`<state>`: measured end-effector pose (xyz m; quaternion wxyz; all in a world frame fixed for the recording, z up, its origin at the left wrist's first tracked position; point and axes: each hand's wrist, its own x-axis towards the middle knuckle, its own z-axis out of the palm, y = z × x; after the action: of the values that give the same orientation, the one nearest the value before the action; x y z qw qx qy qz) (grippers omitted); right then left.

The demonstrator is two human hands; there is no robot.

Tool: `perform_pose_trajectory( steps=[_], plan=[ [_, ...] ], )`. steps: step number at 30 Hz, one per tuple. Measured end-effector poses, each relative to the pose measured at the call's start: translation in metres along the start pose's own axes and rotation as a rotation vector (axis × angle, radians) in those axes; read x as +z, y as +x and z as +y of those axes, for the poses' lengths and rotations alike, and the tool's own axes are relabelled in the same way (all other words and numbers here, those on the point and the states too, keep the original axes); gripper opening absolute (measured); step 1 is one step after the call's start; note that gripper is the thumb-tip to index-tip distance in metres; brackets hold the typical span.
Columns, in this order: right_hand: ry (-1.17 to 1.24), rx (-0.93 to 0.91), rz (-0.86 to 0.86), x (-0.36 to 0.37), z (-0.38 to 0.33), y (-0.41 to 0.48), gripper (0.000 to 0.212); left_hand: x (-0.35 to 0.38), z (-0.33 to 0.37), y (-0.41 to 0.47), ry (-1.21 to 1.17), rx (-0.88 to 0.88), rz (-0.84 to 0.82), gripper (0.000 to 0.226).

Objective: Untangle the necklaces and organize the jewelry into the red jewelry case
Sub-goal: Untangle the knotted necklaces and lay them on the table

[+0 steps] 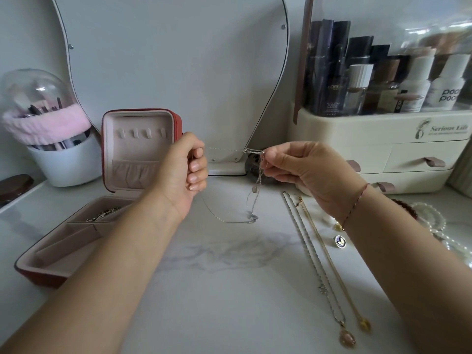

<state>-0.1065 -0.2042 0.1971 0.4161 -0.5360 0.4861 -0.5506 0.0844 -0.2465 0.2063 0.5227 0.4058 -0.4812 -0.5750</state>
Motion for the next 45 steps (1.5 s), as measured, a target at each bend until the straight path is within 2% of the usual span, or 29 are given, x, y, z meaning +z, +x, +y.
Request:
perform_pose_trajectory(
  steps=[5,11,16,19,23,29,36,45],
  plan=[
    [0.041,-0.014,0.003,0.001,0.000,0.000,0.010,-0.001,0.001,-0.001,0.075,-0.058,-0.038,0.028],
    [0.112,0.016,-0.069,0.001,-0.003,-0.002,0.011,0.004,-0.007,-0.001,0.341,-0.139,-0.110,0.021],
    [0.146,-0.020,-0.095,0.006,-0.006,-0.004,0.015,0.010,-0.016,-0.007,0.590,-0.011,-0.152,0.020],
    [0.104,-0.046,-0.106,0.007,-0.006,-0.006,0.016,0.014,-0.018,-0.012,0.485,0.038,-0.266,0.019],
    [0.084,-0.064,-0.121,0.008,-0.008,-0.008,0.011,0.017,-0.016,-0.015,0.305,0.055,-0.429,0.032],
    [0.101,-0.097,-0.098,0.009,-0.009,-0.008,0.011,0.017,-0.017,-0.012,0.244,0.134,-0.348,0.021],
    [0.178,-0.096,-0.081,0.009,-0.004,-0.003,0.019,0.017,-0.017,-0.011,0.235,0.205,-0.279,0.021],
    [0.210,-0.087,-0.090,0.004,-0.005,-0.001,0.024,0.013,-0.016,-0.010,0.141,0.077,-0.364,0.018]
  ],
)
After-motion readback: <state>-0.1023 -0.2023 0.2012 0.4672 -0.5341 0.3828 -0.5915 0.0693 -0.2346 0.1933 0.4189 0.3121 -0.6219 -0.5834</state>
